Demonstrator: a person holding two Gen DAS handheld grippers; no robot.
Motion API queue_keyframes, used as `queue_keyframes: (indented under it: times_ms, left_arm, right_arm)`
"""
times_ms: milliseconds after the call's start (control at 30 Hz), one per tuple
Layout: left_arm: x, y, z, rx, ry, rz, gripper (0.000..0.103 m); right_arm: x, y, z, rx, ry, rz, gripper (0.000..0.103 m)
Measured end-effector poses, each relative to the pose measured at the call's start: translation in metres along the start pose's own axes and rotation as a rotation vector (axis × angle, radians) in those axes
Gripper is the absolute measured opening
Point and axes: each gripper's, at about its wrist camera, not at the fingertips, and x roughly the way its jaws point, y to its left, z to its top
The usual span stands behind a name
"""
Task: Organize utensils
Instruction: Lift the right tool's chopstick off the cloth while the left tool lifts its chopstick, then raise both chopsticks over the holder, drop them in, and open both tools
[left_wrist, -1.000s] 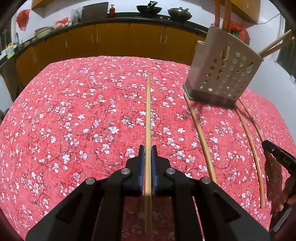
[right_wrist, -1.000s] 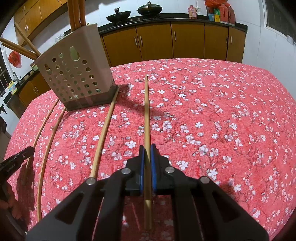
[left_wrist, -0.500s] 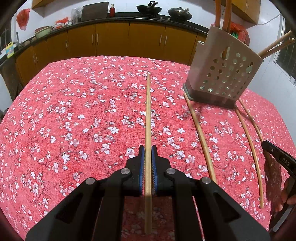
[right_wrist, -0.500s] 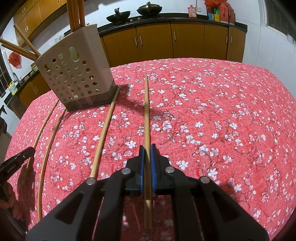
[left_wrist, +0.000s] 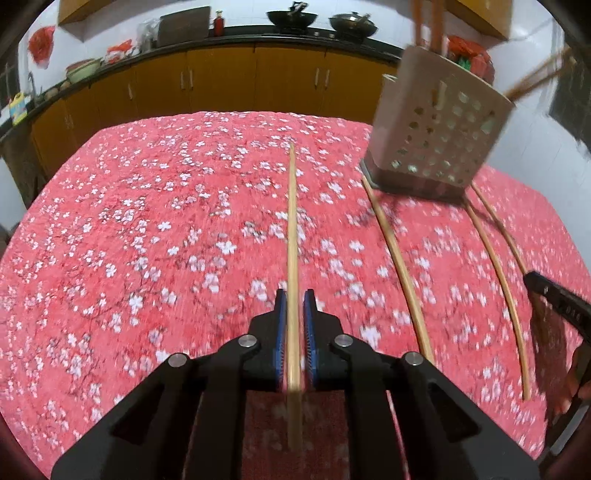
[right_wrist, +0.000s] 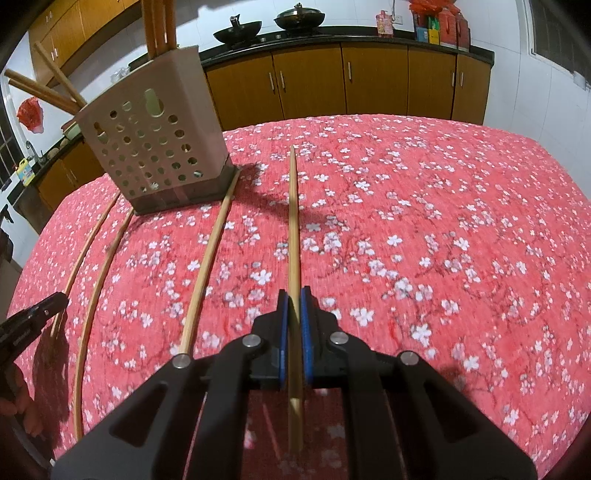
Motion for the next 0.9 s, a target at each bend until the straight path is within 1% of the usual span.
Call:
queue_keyframes:
  times_ms: [100, 233, 300, 400, 467, 633, 733, 900]
  left_arm:
    - [-0.005, -0.003, -0.005, 0.008, 0.0, 0.004, 0.012]
    - [-0.005, -0.003, -0.006, 0.011, 0.0, 0.009, 0.011]
    - [-0.004, -0.004, -0.004, 0.026, 0.003, 0.02, 0.008]
    - [-0.008, 0.001, -0.002, 0.018, 0.014, 0.005, 0.008]
    - [-0.016, 0.003, 0.002, 0.017, -0.009, 0.005, 0.008]
    - [-0.046, 0.005, 0.019, 0.013, -0.1, -0.004, 0.008]
    - [-0.063, 0.008, 0.03, -0.004, -0.148, -0.025, 0.008]
    - [-0.09, 0.01, 0.047, -0.042, -0.229, -0.066, 0.008]
  right_arm:
    - [-0.001, -0.002, -0.001, 0.012, 0.0, 0.014, 0.008]
    - [-0.001, -0.001, -0.002, 0.002, 0.0, 0.002, 0.008]
    - [-0.001, 0.0, -0.001, -0.011, 0.001, -0.006, 0.008]
    - [-0.01, -0.001, 0.0, 0.01, -0.013, 0.013, 0.008]
    - [-0.022, -0.003, 0.002, 0.017, -0.049, 0.016, 0.008]
    - [-0.054, -0.009, 0.016, 0.03, -0.141, 0.019, 0.008]
    - [-0.075, -0.012, 0.025, 0.04, -0.204, 0.018, 0.008]
    - [-0.099, -0.017, 0.038, 0.05, -0.283, 0.024, 0.008]
